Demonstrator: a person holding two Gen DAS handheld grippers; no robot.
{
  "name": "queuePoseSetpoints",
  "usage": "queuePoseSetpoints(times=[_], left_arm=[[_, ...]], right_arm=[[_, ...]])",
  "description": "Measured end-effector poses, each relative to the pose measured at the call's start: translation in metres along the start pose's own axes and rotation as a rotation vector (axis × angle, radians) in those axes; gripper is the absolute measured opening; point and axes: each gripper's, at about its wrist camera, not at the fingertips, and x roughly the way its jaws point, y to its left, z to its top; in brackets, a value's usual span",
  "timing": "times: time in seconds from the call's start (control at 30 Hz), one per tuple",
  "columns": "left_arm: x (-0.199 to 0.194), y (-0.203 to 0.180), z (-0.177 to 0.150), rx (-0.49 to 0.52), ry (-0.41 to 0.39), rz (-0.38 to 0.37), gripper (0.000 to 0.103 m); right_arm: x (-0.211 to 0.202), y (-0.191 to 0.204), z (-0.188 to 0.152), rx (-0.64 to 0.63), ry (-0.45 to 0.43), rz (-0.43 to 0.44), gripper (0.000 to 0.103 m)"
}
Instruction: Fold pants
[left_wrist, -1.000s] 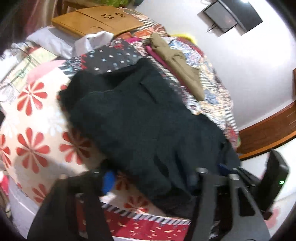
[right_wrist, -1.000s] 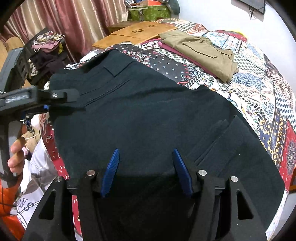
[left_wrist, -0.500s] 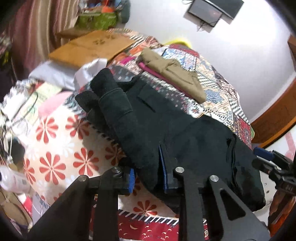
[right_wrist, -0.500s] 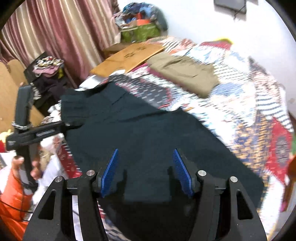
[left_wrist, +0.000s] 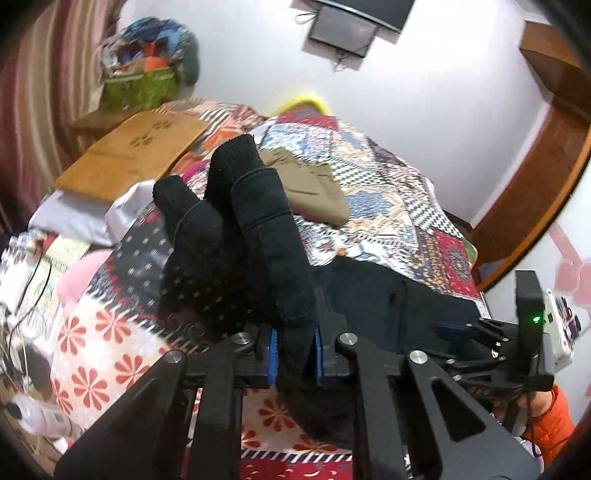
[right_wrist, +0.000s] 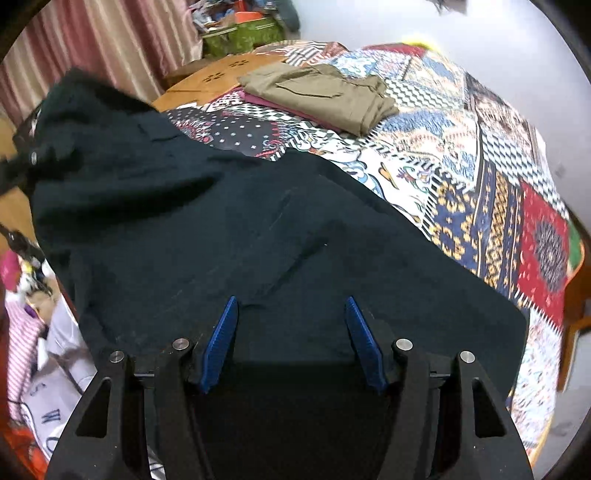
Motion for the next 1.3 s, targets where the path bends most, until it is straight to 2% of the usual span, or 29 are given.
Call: queuePoseSetpoints(times=[0.4, 0.63, 0.8, 0.93, 1.07, 1.17, 1.3], left_arm=[[-0.013, -0.085, 0.028, 0.197, -0.072, -0.101, 0.013], [-0.016, -0.141, 0.023, 0.373, -0.096, -0.126, 0.013], [-0.012, -0.167, 0.015, 0.462, -0.082, -0.164, 0.012], [-0.007, -0.195, 0.003, 0.533, -0.055, -0.228, 0.012], [-0.002, -0.226, -0.019, 0.625, -0.029, -0.253, 0.012], [0.002, -0.244, -0.034, 0.687, -0.016, -0.262, 0.012], [0.002, -0.257, -0.047, 0.741, -0.015, -0.263, 0.012]], right_arm=[[0.001, -0.004, -0.001, 0.023, -0.017, 0.043, 0.059], [-0.018, -0.023, -0.003, 0.108, -0.06, 0.135, 0.057], [-0.069, -0.054, -0.02, 0.154, -0.163, 0.044, 0.057], [-0.094, -0.09, -0.053, 0.234, -0.168, -0.054, 0.057], [-0.08, -0.113, -0.086, 0.334, -0.109, -0.036, 0.057], [-0.057, -0.112, -0.1, 0.37, -0.061, -0.007, 0.057], [-0.052, -0.111, -0.098, 0.391, -0.08, 0.014, 0.057]])
